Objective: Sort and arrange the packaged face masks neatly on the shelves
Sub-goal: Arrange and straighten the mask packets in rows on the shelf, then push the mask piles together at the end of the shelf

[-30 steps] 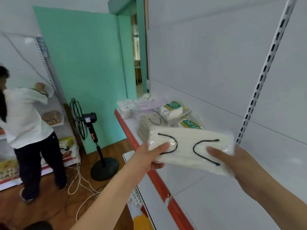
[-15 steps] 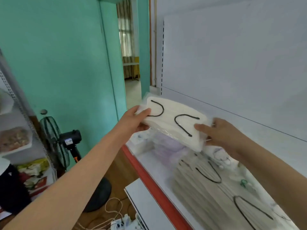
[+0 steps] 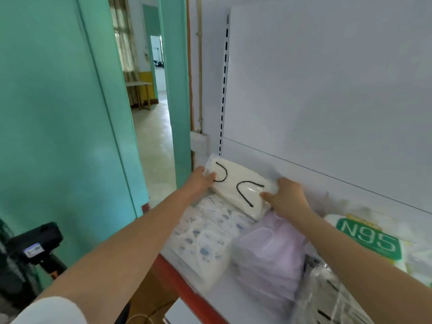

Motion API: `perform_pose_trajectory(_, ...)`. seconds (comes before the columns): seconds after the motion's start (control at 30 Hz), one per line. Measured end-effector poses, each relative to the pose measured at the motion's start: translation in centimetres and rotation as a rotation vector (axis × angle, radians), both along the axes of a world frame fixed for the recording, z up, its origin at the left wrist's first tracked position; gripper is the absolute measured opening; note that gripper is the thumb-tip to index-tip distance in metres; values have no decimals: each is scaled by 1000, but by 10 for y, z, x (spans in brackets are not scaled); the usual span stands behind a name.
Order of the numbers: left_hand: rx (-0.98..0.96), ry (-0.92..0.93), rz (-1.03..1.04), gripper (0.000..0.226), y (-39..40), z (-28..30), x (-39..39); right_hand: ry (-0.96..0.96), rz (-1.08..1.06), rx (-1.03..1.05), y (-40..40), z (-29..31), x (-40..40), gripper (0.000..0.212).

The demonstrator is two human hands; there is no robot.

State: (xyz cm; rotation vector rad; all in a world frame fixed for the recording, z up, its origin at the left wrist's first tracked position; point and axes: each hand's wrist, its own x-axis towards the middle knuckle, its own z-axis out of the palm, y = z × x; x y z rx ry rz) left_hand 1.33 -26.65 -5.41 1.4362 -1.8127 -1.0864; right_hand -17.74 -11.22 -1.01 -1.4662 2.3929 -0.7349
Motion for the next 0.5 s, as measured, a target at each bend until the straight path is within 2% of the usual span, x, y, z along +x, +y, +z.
perform_pose_trajectory(0.13,19,-40,15,53,-10,-10,3,141,-50,96,-7,6,-10,40)
perform_pose_trajectory(0.33,74,-307,-134,71,-10,-7,3,420,-67,290,-5,15,4,44)
perform_pose_trajectory(0.43,-38,-341,-50,71,0,8,-1,496,-79,221,5,30,2,43)
perform_pose_trajectory(0.5,-207,-361,29,68,16,17,-4,519,-83,133,17,41,-3,42)
